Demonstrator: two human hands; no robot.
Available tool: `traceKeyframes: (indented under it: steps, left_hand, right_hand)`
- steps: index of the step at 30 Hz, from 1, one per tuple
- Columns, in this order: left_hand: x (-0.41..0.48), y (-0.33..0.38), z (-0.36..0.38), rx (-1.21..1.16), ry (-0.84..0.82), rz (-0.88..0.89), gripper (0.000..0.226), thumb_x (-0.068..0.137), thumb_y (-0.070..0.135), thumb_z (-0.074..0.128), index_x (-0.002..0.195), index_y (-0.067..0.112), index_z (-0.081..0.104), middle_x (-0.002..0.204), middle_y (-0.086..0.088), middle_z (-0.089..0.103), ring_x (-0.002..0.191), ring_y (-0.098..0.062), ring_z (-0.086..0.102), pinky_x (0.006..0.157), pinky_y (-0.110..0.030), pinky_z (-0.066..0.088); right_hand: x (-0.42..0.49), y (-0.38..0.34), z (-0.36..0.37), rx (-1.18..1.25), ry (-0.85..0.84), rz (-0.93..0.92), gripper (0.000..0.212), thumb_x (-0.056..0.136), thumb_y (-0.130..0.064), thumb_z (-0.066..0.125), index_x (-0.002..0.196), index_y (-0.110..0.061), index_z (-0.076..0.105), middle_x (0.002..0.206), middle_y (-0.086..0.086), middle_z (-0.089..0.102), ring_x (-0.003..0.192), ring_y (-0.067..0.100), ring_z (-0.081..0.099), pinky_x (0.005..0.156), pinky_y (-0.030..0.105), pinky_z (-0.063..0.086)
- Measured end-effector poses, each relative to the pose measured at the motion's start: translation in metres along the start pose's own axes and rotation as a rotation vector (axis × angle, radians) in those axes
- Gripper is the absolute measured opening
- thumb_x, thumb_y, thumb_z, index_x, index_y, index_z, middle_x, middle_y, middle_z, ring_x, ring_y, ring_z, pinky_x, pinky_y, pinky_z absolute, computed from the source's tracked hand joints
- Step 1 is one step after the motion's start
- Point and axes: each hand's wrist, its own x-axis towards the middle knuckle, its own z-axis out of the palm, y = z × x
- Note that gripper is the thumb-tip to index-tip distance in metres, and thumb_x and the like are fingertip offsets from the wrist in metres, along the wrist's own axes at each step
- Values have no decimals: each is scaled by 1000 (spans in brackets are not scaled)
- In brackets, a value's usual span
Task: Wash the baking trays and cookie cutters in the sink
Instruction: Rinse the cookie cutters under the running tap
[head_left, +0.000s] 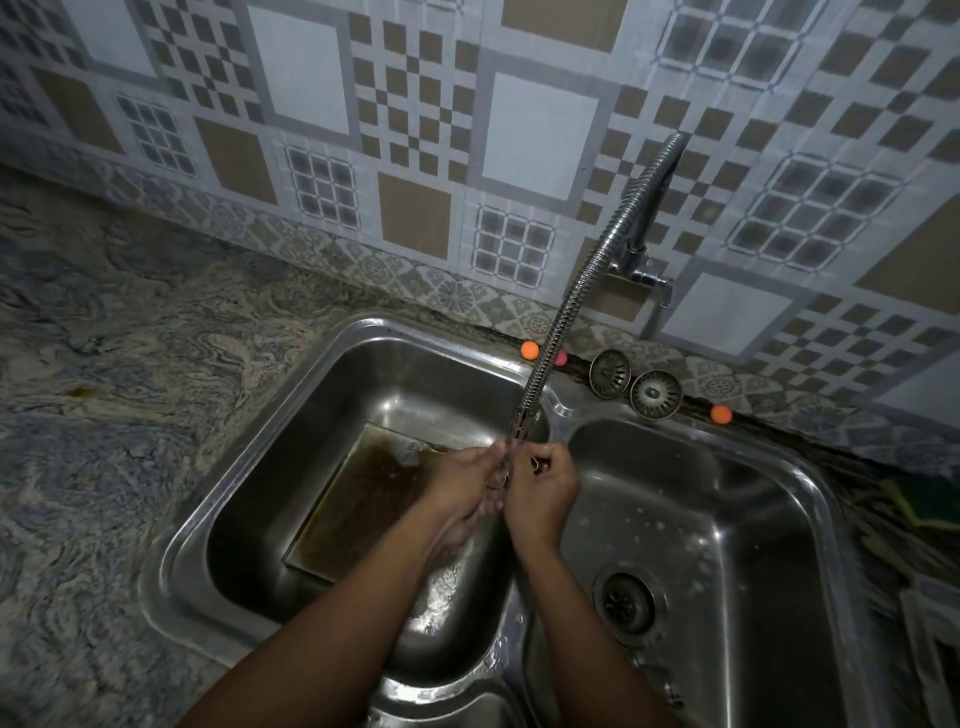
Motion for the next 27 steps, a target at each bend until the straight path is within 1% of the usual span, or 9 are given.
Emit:
traceKeyframes:
  steps: [3, 7, 10, 13, 17, 19, 21, 23, 27]
  left_hand:
    - [6, 5, -5, -116, 38, 54, 21, 92, 9, 64, 108, -4, 68, 85, -13, 69, 62, -15, 57, 54, -22, 48]
    - [6, 5, -4, -52, 150, 176, 8, 83, 1, 73, 91, 2, 73, 84, -14, 73, 62, -15, 60, 58, -24, 50]
    - [1, 5, 14, 6, 109, 288, 13, 82, -4, 71, 94, 2, 71, 86, -13, 75, 73, -18, 70, 65, -26, 58]
    - [5, 5, 44, 70, -34, 315, 23, 83, -6, 71, 100, 9, 70, 89, -11, 75, 76, -19, 71, 68, -29, 60]
    - [14, -8, 107, 248, -212, 309, 30, 81, -7, 72, 110, 3, 70, 85, -2, 72, 67, -5, 67, 66, -18, 57]
    - [20, -18, 142, 283, -250, 304, 35, 82, -9, 70, 116, -2, 67, 88, -5, 71, 69, -2, 67, 76, -20, 57]
    - [26, -28, 170, 291, -266, 260, 34, 84, -8, 69, 117, 2, 68, 99, -12, 73, 83, -15, 70, 88, -31, 57]
    - [33, -40, 189, 286, -288, 206, 33, 86, -9, 65, 118, 0, 67, 109, -18, 71, 90, -21, 69, 92, -33, 56]
    - [44, -66, 205, 311, -283, 142, 33, 89, -8, 62, 119, 4, 66, 111, -17, 70, 97, -24, 68, 95, -37, 54]
  right_hand:
    - [1, 5, -2, -125, -157, -120, 11, 95, -25, 56, 99, -23, 66, 88, -4, 70, 78, 10, 66, 72, 32, 55]
    - [2, 2, -3, -111, -165, -129, 10, 95, -28, 58, 91, -22, 65, 77, -5, 67, 69, 10, 62, 66, 32, 51]
    - [8, -6, 2, 99, -54, 96, 18, 101, -30, 48, 86, -21, 54, 74, 2, 61, 58, 14, 55, 54, 30, 45]
    - [38, -5, -19, 470, 35, 497, 36, 103, -41, 39, 86, -13, 55, 63, 6, 55, 42, 12, 42, 37, 19, 29]
    - [73, 1, -77, 613, 186, 613, 46, 102, -48, 36, 77, -15, 58, 51, -1, 57, 33, 9, 44, 32, 14, 29]
    - [98, 7, -114, 439, 244, 530, 46, 102, -46, 37, 80, -14, 62, 61, 2, 63, 47, 15, 56, 42, 21, 42]
    - [124, 16, -150, 227, 221, 419, 49, 98, -51, 38, 87, -12, 66, 83, 10, 70, 76, 27, 67, 71, 41, 56]
    - [144, 30, -182, -53, 122, 358, 59, 93, -56, 37, 102, -9, 70, 106, 18, 70, 102, 34, 64, 95, 51, 49]
    - [139, 30, -220, -150, 71, 281, 39, 101, -35, 47, 97, -4, 71, 98, 10, 71, 95, 22, 65, 89, 35, 49]
